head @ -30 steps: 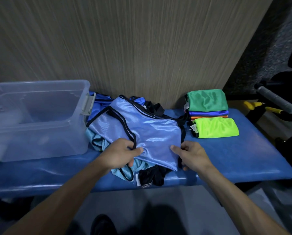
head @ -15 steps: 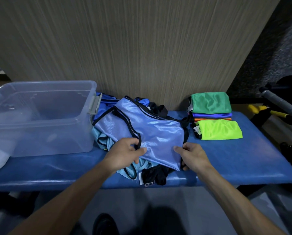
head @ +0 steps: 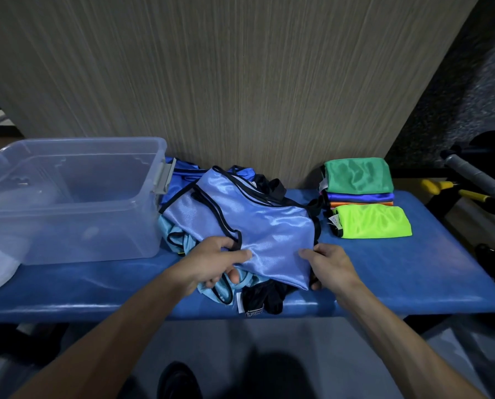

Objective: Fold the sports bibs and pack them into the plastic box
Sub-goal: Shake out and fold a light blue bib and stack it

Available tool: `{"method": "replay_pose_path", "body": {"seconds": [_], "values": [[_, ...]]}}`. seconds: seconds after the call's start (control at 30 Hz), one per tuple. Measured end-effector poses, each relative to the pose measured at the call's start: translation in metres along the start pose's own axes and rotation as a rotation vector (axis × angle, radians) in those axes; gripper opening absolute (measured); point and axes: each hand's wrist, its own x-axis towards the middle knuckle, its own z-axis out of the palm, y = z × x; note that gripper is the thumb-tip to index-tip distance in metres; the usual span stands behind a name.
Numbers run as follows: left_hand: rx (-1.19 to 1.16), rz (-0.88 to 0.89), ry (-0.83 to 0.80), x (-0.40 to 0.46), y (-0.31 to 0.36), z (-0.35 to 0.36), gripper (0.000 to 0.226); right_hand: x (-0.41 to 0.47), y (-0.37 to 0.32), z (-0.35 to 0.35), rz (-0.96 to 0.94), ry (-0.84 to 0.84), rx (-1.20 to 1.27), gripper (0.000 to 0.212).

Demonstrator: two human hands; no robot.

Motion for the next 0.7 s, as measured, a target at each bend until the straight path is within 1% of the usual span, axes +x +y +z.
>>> {"method": "replay_pose_path", "body": {"seconds": [0.1, 0.17, 0.3, 0.4, 0.5, 0.53, 0.6, 0.63, 0.67, 0.7], "values": [[-0.097, -0.029, -0.049, -0.001, -0.002, 0.003, 0.029, -0.001, -0.002, 0.0, 0.021, -0.017, 0.047, 0.027], [-0.123, -0.029, -0.033, 0.0, -0.002, 0.004, 0.028, -0.001, -0.002, 0.0, 0.029, -0.027, 0.05, 0.027], [-0.092, -0.039, 0.002, 0.0, -0.002, 0.003, 0.033, 0.003, 0.0, 0.002, 0.04, -0.011, 0.016, 0.026], [-0.166, -0.077, -0.012, 0.0, -0.003, 0.006, 0.034, 0.002, -0.001, 0.002, 0.042, -0.025, -0.002, 0.022], [-0.198, -0.065, 0.012, 0.0, -0.004, 0.008, 0.028, 0.001, -0.003, -0.002, 0.037, -0.046, -0.08, 0.023], [-0.204, -0.052, 0.025, -0.001, -0.005, 0.007, 0.026, 0.002, -0.004, -0.004, 0.009, -0.026, -0.173, 0.026], [-0.214, -0.014, 0.052, -0.004, -0.008, 0.005, 0.025, 0.006, -0.009, -0.008, -0.125, 0.085, -0.455, 0.03], [-0.216, 0.005, 0.066, -0.006, -0.01, 0.004, 0.025, 0.008, -0.015, -0.008, -0.24, 0.136, -0.56, 0.029], [-0.217, 0.02, 0.08, -0.007, -0.011, 0.003, 0.025, 0.011, -0.027, -0.005, -0.378, 0.153, -0.616, 0.026], [-0.214, 0.03, 0.094, -0.007, -0.011, 0.003, 0.025, 0.017, -0.043, 0.001, -0.529, 0.132, -0.642, 0.021]]}}
